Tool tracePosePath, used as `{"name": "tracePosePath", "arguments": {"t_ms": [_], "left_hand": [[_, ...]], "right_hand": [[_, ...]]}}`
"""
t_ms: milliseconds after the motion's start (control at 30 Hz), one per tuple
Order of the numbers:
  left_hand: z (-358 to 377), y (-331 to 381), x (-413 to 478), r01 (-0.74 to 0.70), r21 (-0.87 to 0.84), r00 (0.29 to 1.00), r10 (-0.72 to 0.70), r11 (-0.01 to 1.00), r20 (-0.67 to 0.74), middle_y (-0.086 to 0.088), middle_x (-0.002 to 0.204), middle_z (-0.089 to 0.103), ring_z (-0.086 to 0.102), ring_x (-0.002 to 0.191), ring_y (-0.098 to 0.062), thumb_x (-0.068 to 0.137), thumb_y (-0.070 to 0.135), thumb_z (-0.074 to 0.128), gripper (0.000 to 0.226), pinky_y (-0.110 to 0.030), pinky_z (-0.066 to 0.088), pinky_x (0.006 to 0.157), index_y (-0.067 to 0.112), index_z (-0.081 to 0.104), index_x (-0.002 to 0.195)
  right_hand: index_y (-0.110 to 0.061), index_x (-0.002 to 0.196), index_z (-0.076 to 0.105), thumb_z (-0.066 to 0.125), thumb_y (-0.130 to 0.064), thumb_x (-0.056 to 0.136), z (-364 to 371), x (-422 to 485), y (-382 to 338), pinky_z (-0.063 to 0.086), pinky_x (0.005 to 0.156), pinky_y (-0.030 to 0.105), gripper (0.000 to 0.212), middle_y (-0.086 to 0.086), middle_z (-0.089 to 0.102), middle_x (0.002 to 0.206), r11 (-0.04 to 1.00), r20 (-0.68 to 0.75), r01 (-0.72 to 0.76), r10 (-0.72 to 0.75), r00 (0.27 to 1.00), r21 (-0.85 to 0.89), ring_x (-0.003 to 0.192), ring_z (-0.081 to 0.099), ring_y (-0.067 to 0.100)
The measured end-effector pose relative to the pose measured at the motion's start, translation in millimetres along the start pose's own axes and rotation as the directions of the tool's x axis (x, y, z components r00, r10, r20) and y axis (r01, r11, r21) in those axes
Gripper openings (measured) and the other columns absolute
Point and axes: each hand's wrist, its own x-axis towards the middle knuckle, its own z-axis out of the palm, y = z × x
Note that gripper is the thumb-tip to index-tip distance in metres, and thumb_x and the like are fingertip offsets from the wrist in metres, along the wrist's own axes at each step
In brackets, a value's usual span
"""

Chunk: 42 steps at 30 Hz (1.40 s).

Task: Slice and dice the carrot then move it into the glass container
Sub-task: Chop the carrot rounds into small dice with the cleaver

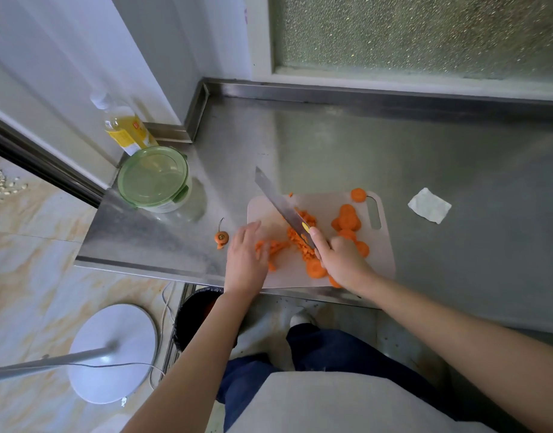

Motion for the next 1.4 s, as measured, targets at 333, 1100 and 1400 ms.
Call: {"name": "tracePosePath", "arguments": {"t_ms": [333,1100,1400], "left_hand": [[-7.1,42.2,-10.2,0.381,-0.294,0.924,-0.347,0.876,0.163,0.003,0.095,0.058,0.055,0.085,-0.008,0.077,0.037,0.074,0.031,-0.015,0.041,0.07,0.021,0.06,0.099],[-18.0,22.9,-3.8,0.229,-0.058,0.972,-0.231,0.972,-0.033,-0.009,0.106,0.059,0.044,0.108,-0.03,0.091,0.007,0.053,0.019,-0.031,0.031,0.088,0.011,0.068,0.101],[-49.0,28.7,3.2,-0.068,-0.155,0.943,0.013,0.986,-0.332,0.007,0.092,0.047,0.047,0.089,-0.018,0.085,0.008,0.049,0.016,-0.036,0.044,0.077,0.006,0.063,0.094]], "right_hand": [[-0.018,0.06,0.031,0.027,-0.058,0.097,1.4,-13.3,-21.1,0.014,0.037,0.013,0.055,-0.006,0.02,0.042,0.894,0.25,-0.297,0.22,0.943,0.335,0.032,0.017,0.008],[-0.013,0.056,0.038,0.034,-0.053,0.097,-3.5,-8.4,-9.7,0.025,0.037,0.019,0.058,-0.006,0.032,0.039,0.978,0.136,-0.074,0.048,0.989,0.193,0.034,0.03,0.01],[-0.024,0.06,0.042,0.049,-0.063,0.086,-12.5,-7.1,13.4,0.033,0.052,0.03,0.048,-0.007,0.047,0.059,0.724,0.133,0.374,-0.369,0.92,-0.58,0.058,0.047,0.014]]}}
